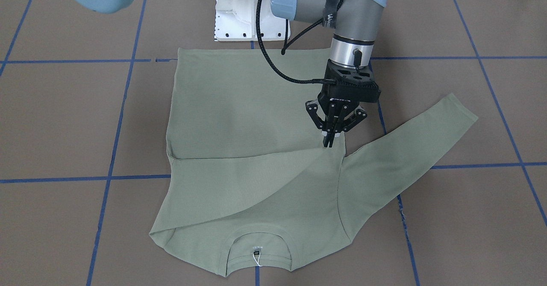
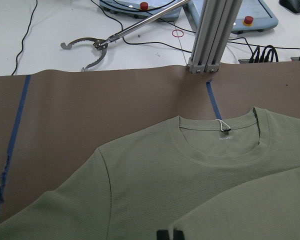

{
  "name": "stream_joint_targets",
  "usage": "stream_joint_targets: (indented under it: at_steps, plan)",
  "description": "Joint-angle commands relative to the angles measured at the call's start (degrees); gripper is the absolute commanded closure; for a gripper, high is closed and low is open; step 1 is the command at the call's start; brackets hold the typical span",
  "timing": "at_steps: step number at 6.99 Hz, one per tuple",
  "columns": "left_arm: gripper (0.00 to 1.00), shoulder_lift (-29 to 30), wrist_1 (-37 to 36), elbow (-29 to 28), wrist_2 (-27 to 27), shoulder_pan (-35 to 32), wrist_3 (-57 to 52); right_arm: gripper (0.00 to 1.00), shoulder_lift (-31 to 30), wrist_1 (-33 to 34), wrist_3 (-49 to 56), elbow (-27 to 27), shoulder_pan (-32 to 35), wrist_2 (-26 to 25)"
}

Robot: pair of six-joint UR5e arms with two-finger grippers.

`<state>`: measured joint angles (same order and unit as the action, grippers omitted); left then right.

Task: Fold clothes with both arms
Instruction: 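Carry the sleeve cuff with the right gripper across the shirt body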

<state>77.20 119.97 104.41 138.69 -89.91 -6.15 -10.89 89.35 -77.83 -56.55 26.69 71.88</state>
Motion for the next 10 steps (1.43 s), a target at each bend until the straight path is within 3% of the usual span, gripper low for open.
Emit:
stream_joint_targets:
  at_steps: [1, 3, 5, 6, 8, 9, 10]
  plan:
    - [0.00, -0.03, 0.00, 0.01, 0.00, 0.00, 0.00, 0.05, 0.70, -2.69, -2.32, 3.55, 0.11, -0.60]
    - [0.00, 0.49, -0.09, 0.27, -0.52, 0.00, 0.35, 0.00, 2.71, -2.78, -3.73, 4.26, 1.33, 1.06]
    - [0.00, 4.87, -0.09, 0.01, -0.70, 0.00, 0.88, 0.00, 3.60, -2.25, -3.65, 3.47, 5.80, 11.82]
    - [0.00, 5.50, 1.57, -0.17, -0.70, 0.00, 0.79, 0.00, 2.64, 0.10, -2.77, 1.64, 10.61, 22.15]
    - [0.00, 3.50, 15.05, -2.01, 0.26, 0.87, 2.09, 0.00, -5.58, 11.48, 8.42, -13.84, 19.58, 33.99]
    - [0.00, 3.14, 16.25, -1.84, 2.18, 3.49, 5.85, 0.00, -15.11, 13.64, 15.88, -24.99, 23.36, 38.12]
    - [0.00, -0.17, 19.65, -1.66, 0.11, 6.56, 8.85, 0.00, -25.48, 13.66, 24.92, -34.58, 28.10, 43.04]
